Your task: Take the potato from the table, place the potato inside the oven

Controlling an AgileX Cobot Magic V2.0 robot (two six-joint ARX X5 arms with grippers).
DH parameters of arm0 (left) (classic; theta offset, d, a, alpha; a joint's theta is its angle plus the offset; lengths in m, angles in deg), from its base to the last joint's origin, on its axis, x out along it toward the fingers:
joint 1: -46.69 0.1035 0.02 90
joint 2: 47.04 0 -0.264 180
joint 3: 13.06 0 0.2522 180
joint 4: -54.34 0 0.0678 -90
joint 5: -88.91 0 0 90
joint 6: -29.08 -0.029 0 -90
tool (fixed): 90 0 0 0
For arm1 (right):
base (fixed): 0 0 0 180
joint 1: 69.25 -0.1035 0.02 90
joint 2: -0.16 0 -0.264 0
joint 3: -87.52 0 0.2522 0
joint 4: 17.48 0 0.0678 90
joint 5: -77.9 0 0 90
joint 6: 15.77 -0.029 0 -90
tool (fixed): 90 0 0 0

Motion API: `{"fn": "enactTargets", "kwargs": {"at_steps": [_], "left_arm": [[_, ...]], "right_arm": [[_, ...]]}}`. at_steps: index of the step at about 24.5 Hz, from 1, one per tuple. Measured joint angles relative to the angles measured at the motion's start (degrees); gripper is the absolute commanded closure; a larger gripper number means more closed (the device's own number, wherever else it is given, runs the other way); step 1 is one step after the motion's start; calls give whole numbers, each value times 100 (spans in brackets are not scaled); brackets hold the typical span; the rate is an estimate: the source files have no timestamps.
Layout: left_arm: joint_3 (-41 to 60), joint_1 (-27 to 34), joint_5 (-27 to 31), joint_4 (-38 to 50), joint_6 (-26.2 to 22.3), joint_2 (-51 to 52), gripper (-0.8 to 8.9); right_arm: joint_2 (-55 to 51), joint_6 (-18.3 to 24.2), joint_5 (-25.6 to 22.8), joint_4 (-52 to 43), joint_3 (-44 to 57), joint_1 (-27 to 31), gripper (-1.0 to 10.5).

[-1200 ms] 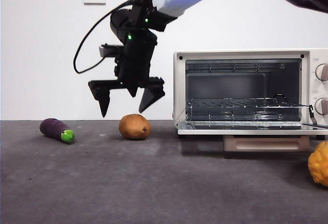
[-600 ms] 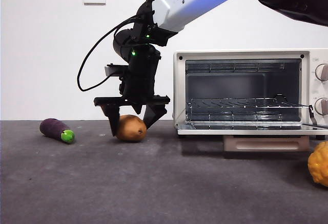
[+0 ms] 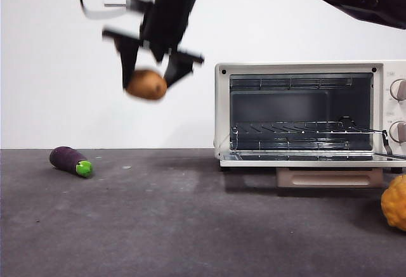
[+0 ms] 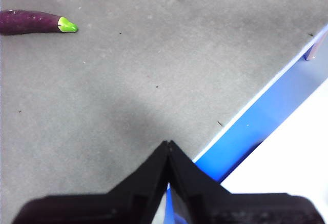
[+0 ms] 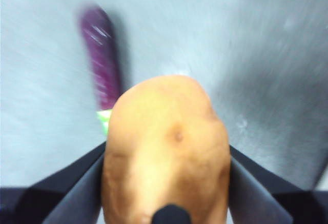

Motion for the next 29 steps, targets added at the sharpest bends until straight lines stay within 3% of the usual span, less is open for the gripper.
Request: {"fn": "enactTargets", "kwargs": {"at_steps": [4,10,13,16,18,19,21,29], "left_arm": [[0,0,-22,2,127,-2,818],[0,0,-15,0,466,7,818],[0,0,-15,0,702,7,818],[0,0,-15,0,866,7,819],[0,0,-9,2,907,7,818],[0,0,7,0,911,7,818],[0,0,13,2,911,7,819],[0,0,361,0,999,7,818]], "right_arm": [[-306,-125,146,533,-382,-2,823],[-968,-219,1556,533,-380,-42,824],[-1375,-210,1757,533,-380,-122,825],[-1757,-77,1377,533,-378,-195,866],[-2343,94,649,533,199,-234,865],[-2802,181,173,533,778,-264,865],[-3392,275,-304,533,1626,-282,865],[-5495,343,-1593,533,5193,-293,865]]}}
